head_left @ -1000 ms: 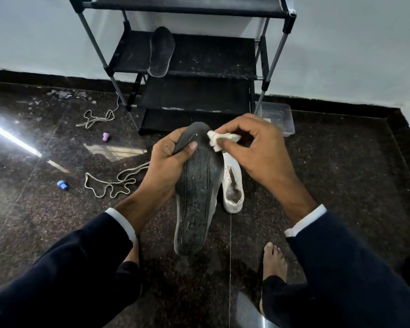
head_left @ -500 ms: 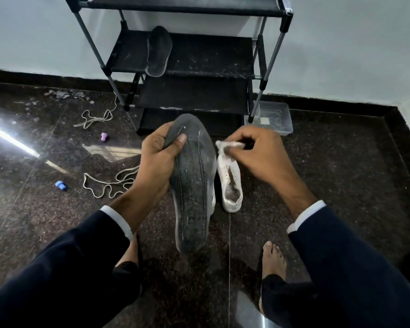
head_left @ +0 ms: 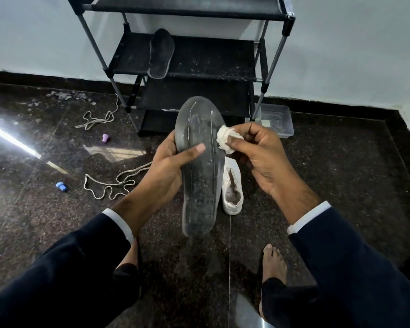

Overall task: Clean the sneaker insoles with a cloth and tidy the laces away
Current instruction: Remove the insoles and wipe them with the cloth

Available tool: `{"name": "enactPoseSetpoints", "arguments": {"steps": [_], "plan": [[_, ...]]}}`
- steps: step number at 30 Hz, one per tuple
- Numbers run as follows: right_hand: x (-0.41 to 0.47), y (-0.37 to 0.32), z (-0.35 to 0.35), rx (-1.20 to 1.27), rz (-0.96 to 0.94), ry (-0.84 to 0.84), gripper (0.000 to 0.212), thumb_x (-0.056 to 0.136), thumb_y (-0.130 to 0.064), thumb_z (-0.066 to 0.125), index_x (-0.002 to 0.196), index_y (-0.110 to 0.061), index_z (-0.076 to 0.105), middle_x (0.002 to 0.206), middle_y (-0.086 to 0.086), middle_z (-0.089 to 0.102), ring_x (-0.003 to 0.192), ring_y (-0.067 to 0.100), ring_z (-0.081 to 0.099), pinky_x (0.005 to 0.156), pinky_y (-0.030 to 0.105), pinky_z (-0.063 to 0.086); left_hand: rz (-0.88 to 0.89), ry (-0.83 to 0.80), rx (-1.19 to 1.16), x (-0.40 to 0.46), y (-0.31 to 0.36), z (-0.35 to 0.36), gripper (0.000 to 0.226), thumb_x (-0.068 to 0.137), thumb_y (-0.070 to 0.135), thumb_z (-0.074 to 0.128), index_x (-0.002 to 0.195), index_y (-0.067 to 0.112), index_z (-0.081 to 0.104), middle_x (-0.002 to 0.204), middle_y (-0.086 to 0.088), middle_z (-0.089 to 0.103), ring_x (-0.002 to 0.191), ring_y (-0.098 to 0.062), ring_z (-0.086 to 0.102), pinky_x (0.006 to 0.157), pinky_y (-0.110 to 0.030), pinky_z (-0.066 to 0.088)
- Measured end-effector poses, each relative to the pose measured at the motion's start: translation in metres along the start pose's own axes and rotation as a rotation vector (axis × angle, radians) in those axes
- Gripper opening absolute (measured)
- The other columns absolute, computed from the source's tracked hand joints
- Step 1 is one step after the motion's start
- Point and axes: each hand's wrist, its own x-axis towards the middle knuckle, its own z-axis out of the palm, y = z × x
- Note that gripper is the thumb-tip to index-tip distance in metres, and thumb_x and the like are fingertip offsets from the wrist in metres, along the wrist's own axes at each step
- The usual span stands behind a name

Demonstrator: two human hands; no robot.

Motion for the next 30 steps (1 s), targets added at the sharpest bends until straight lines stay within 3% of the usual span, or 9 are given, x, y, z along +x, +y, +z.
{"name": "enactPoseSetpoints", "arguments": {"steps": [2,4,7,10,14,18,21,25,30], "plan": [[-0.001,0.0,0.0,0.078,0.032,0.004,0.014,0.086,0.007,0.071,0.093,-0.005,0.07,0.083,0.007,0.072,0.076,0.015,0.071,0.07,0.03,0.063,0.03,-0.012,0.078,-0.001,-0.005,0.003,0.05,0.088,-0.001,0.067,0.134,0.004,0.05,0.117,-0.012,0.07,0.106,-0.025,0.07,0.086,-0.038,0.058],[0.0,0.001,0.001,-0.036,-0.028,0.032,0.013,0.086,0.006,0.072,0.094,-0.005,0.07,0.084,0.004,0.073,0.075,0.009,0.071,0.066,0.024,0.06,0.067,-0.015,0.085,-0.001,-0.007,0.004,0.051,0.085,-0.004,0.068,0.132,0.006,0.05,0.113,-0.009,0.069,0.103,-0.023,0.069,0.083,-0.037,0.058],[-0.001,-0.003,-0.002,-0.468,-0.275,0.124,0.012,0.087,-0.006,0.076,0.095,-0.013,0.071,0.089,-0.009,0.072,0.079,-0.002,0.067,0.072,0.017,0.054,0.096,0.01,0.108,0.002,-0.008,0.001,0.046,0.087,-0.01,0.063,0.126,0.011,0.053,0.108,-0.006,0.07,0.1,-0.02,0.07,0.081,-0.035,0.058],[-0.005,-0.011,-0.005,-0.607,-0.515,0.16,0.012,0.088,-0.009,0.075,0.098,-0.012,0.071,0.094,-0.01,0.069,0.088,0.002,0.065,0.079,0.017,0.052,0.089,0.042,0.139,0.002,-0.009,0.001,0.045,0.089,-0.017,0.058,0.124,0.011,0.053,0.102,-0.002,0.07,0.094,-0.015,0.07,0.077,-0.031,0.058],[-0.014,-0.009,0.012,-0.792,-0.779,0.019,0.015,0.087,-0.005,0.075,0.102,-0.007,0.074,0.099,0.001,0.067,0.091,0.006,0.061,0.082,0.015,0.047,0.106,-0.011,0.12,0.0,-0.015,0.006,0.056,0.087,-0.016,0.061,0.136,0.008,0.049,0.109,-0.009,0.067,0.102,-0.023,0.065,0.088,-0.04,0.058],[-0.015,0.005,0.021,-1.029,-0.956,-0.177,0.017,0.09,-0.007,0.069,0.106,-0.005,0.074,0.099,0.007,0.065,0.093,0.02,0.062,0.084,0.031,0.052,0.108,-0.127,0.084,-0.003,-0.017,0.011,0.061,0.082,-0.013,0.058,0.137,0.012,0.048,0.113,-0.012,0.063,0.107,-0.025,0.063,0.091,-0.035,0.056],[-0.01,0.005,0.015,-1.089,-0.994,-0.147,0.018,0.089,-0.007,0.07,0.107,-0.005,0.074,0.098,0.008,0.064,0.091,0.022,0.061,0.08,0.034,0.053,0.102,-0.155,0.09,-0.003,-0.015,0.01,0.059,0.085,-0.013,0.058,0.139,0.009,0.045,0.113,-0.011,0.063,0.107,-0.023,0.063,0.09,-0.034,0.056],[-0.004,0.001,0.005,-1.094,-0.965,-0.035,0.016,0.09,-0.005,0.07,0.105,-0.005,0.075,0.096,0.008,0.065,0.088,0.021,0.061,0.076,0.033,0.053,0.085,-0.143,0.132,-0.002,-0.016,0.006,0.061,0.085,-0.011,0.06,0.141,0.007,0.045,0.116,-0.016,0.06,0.11,-0.029,0.059,0.097,-0.044,0.052],[0.0,-0.009,-0.006,-0.758,-0.739,0.156,0.016,0.087,-0.007,0.077,0.103,-0.01,0.079,0.094,0.002,0.07,0.082,0.007,0.063,0.074,0.02,0.053,0.075,-0.074,0.182,-0.002,-0.018,0.007,0.064,0.086,-0.02,0.058,0.142,0.011,0.047,0.121,-0.008,0.066,0.113,-0.018,0.064,0.093,-0.03,0.053]]}}
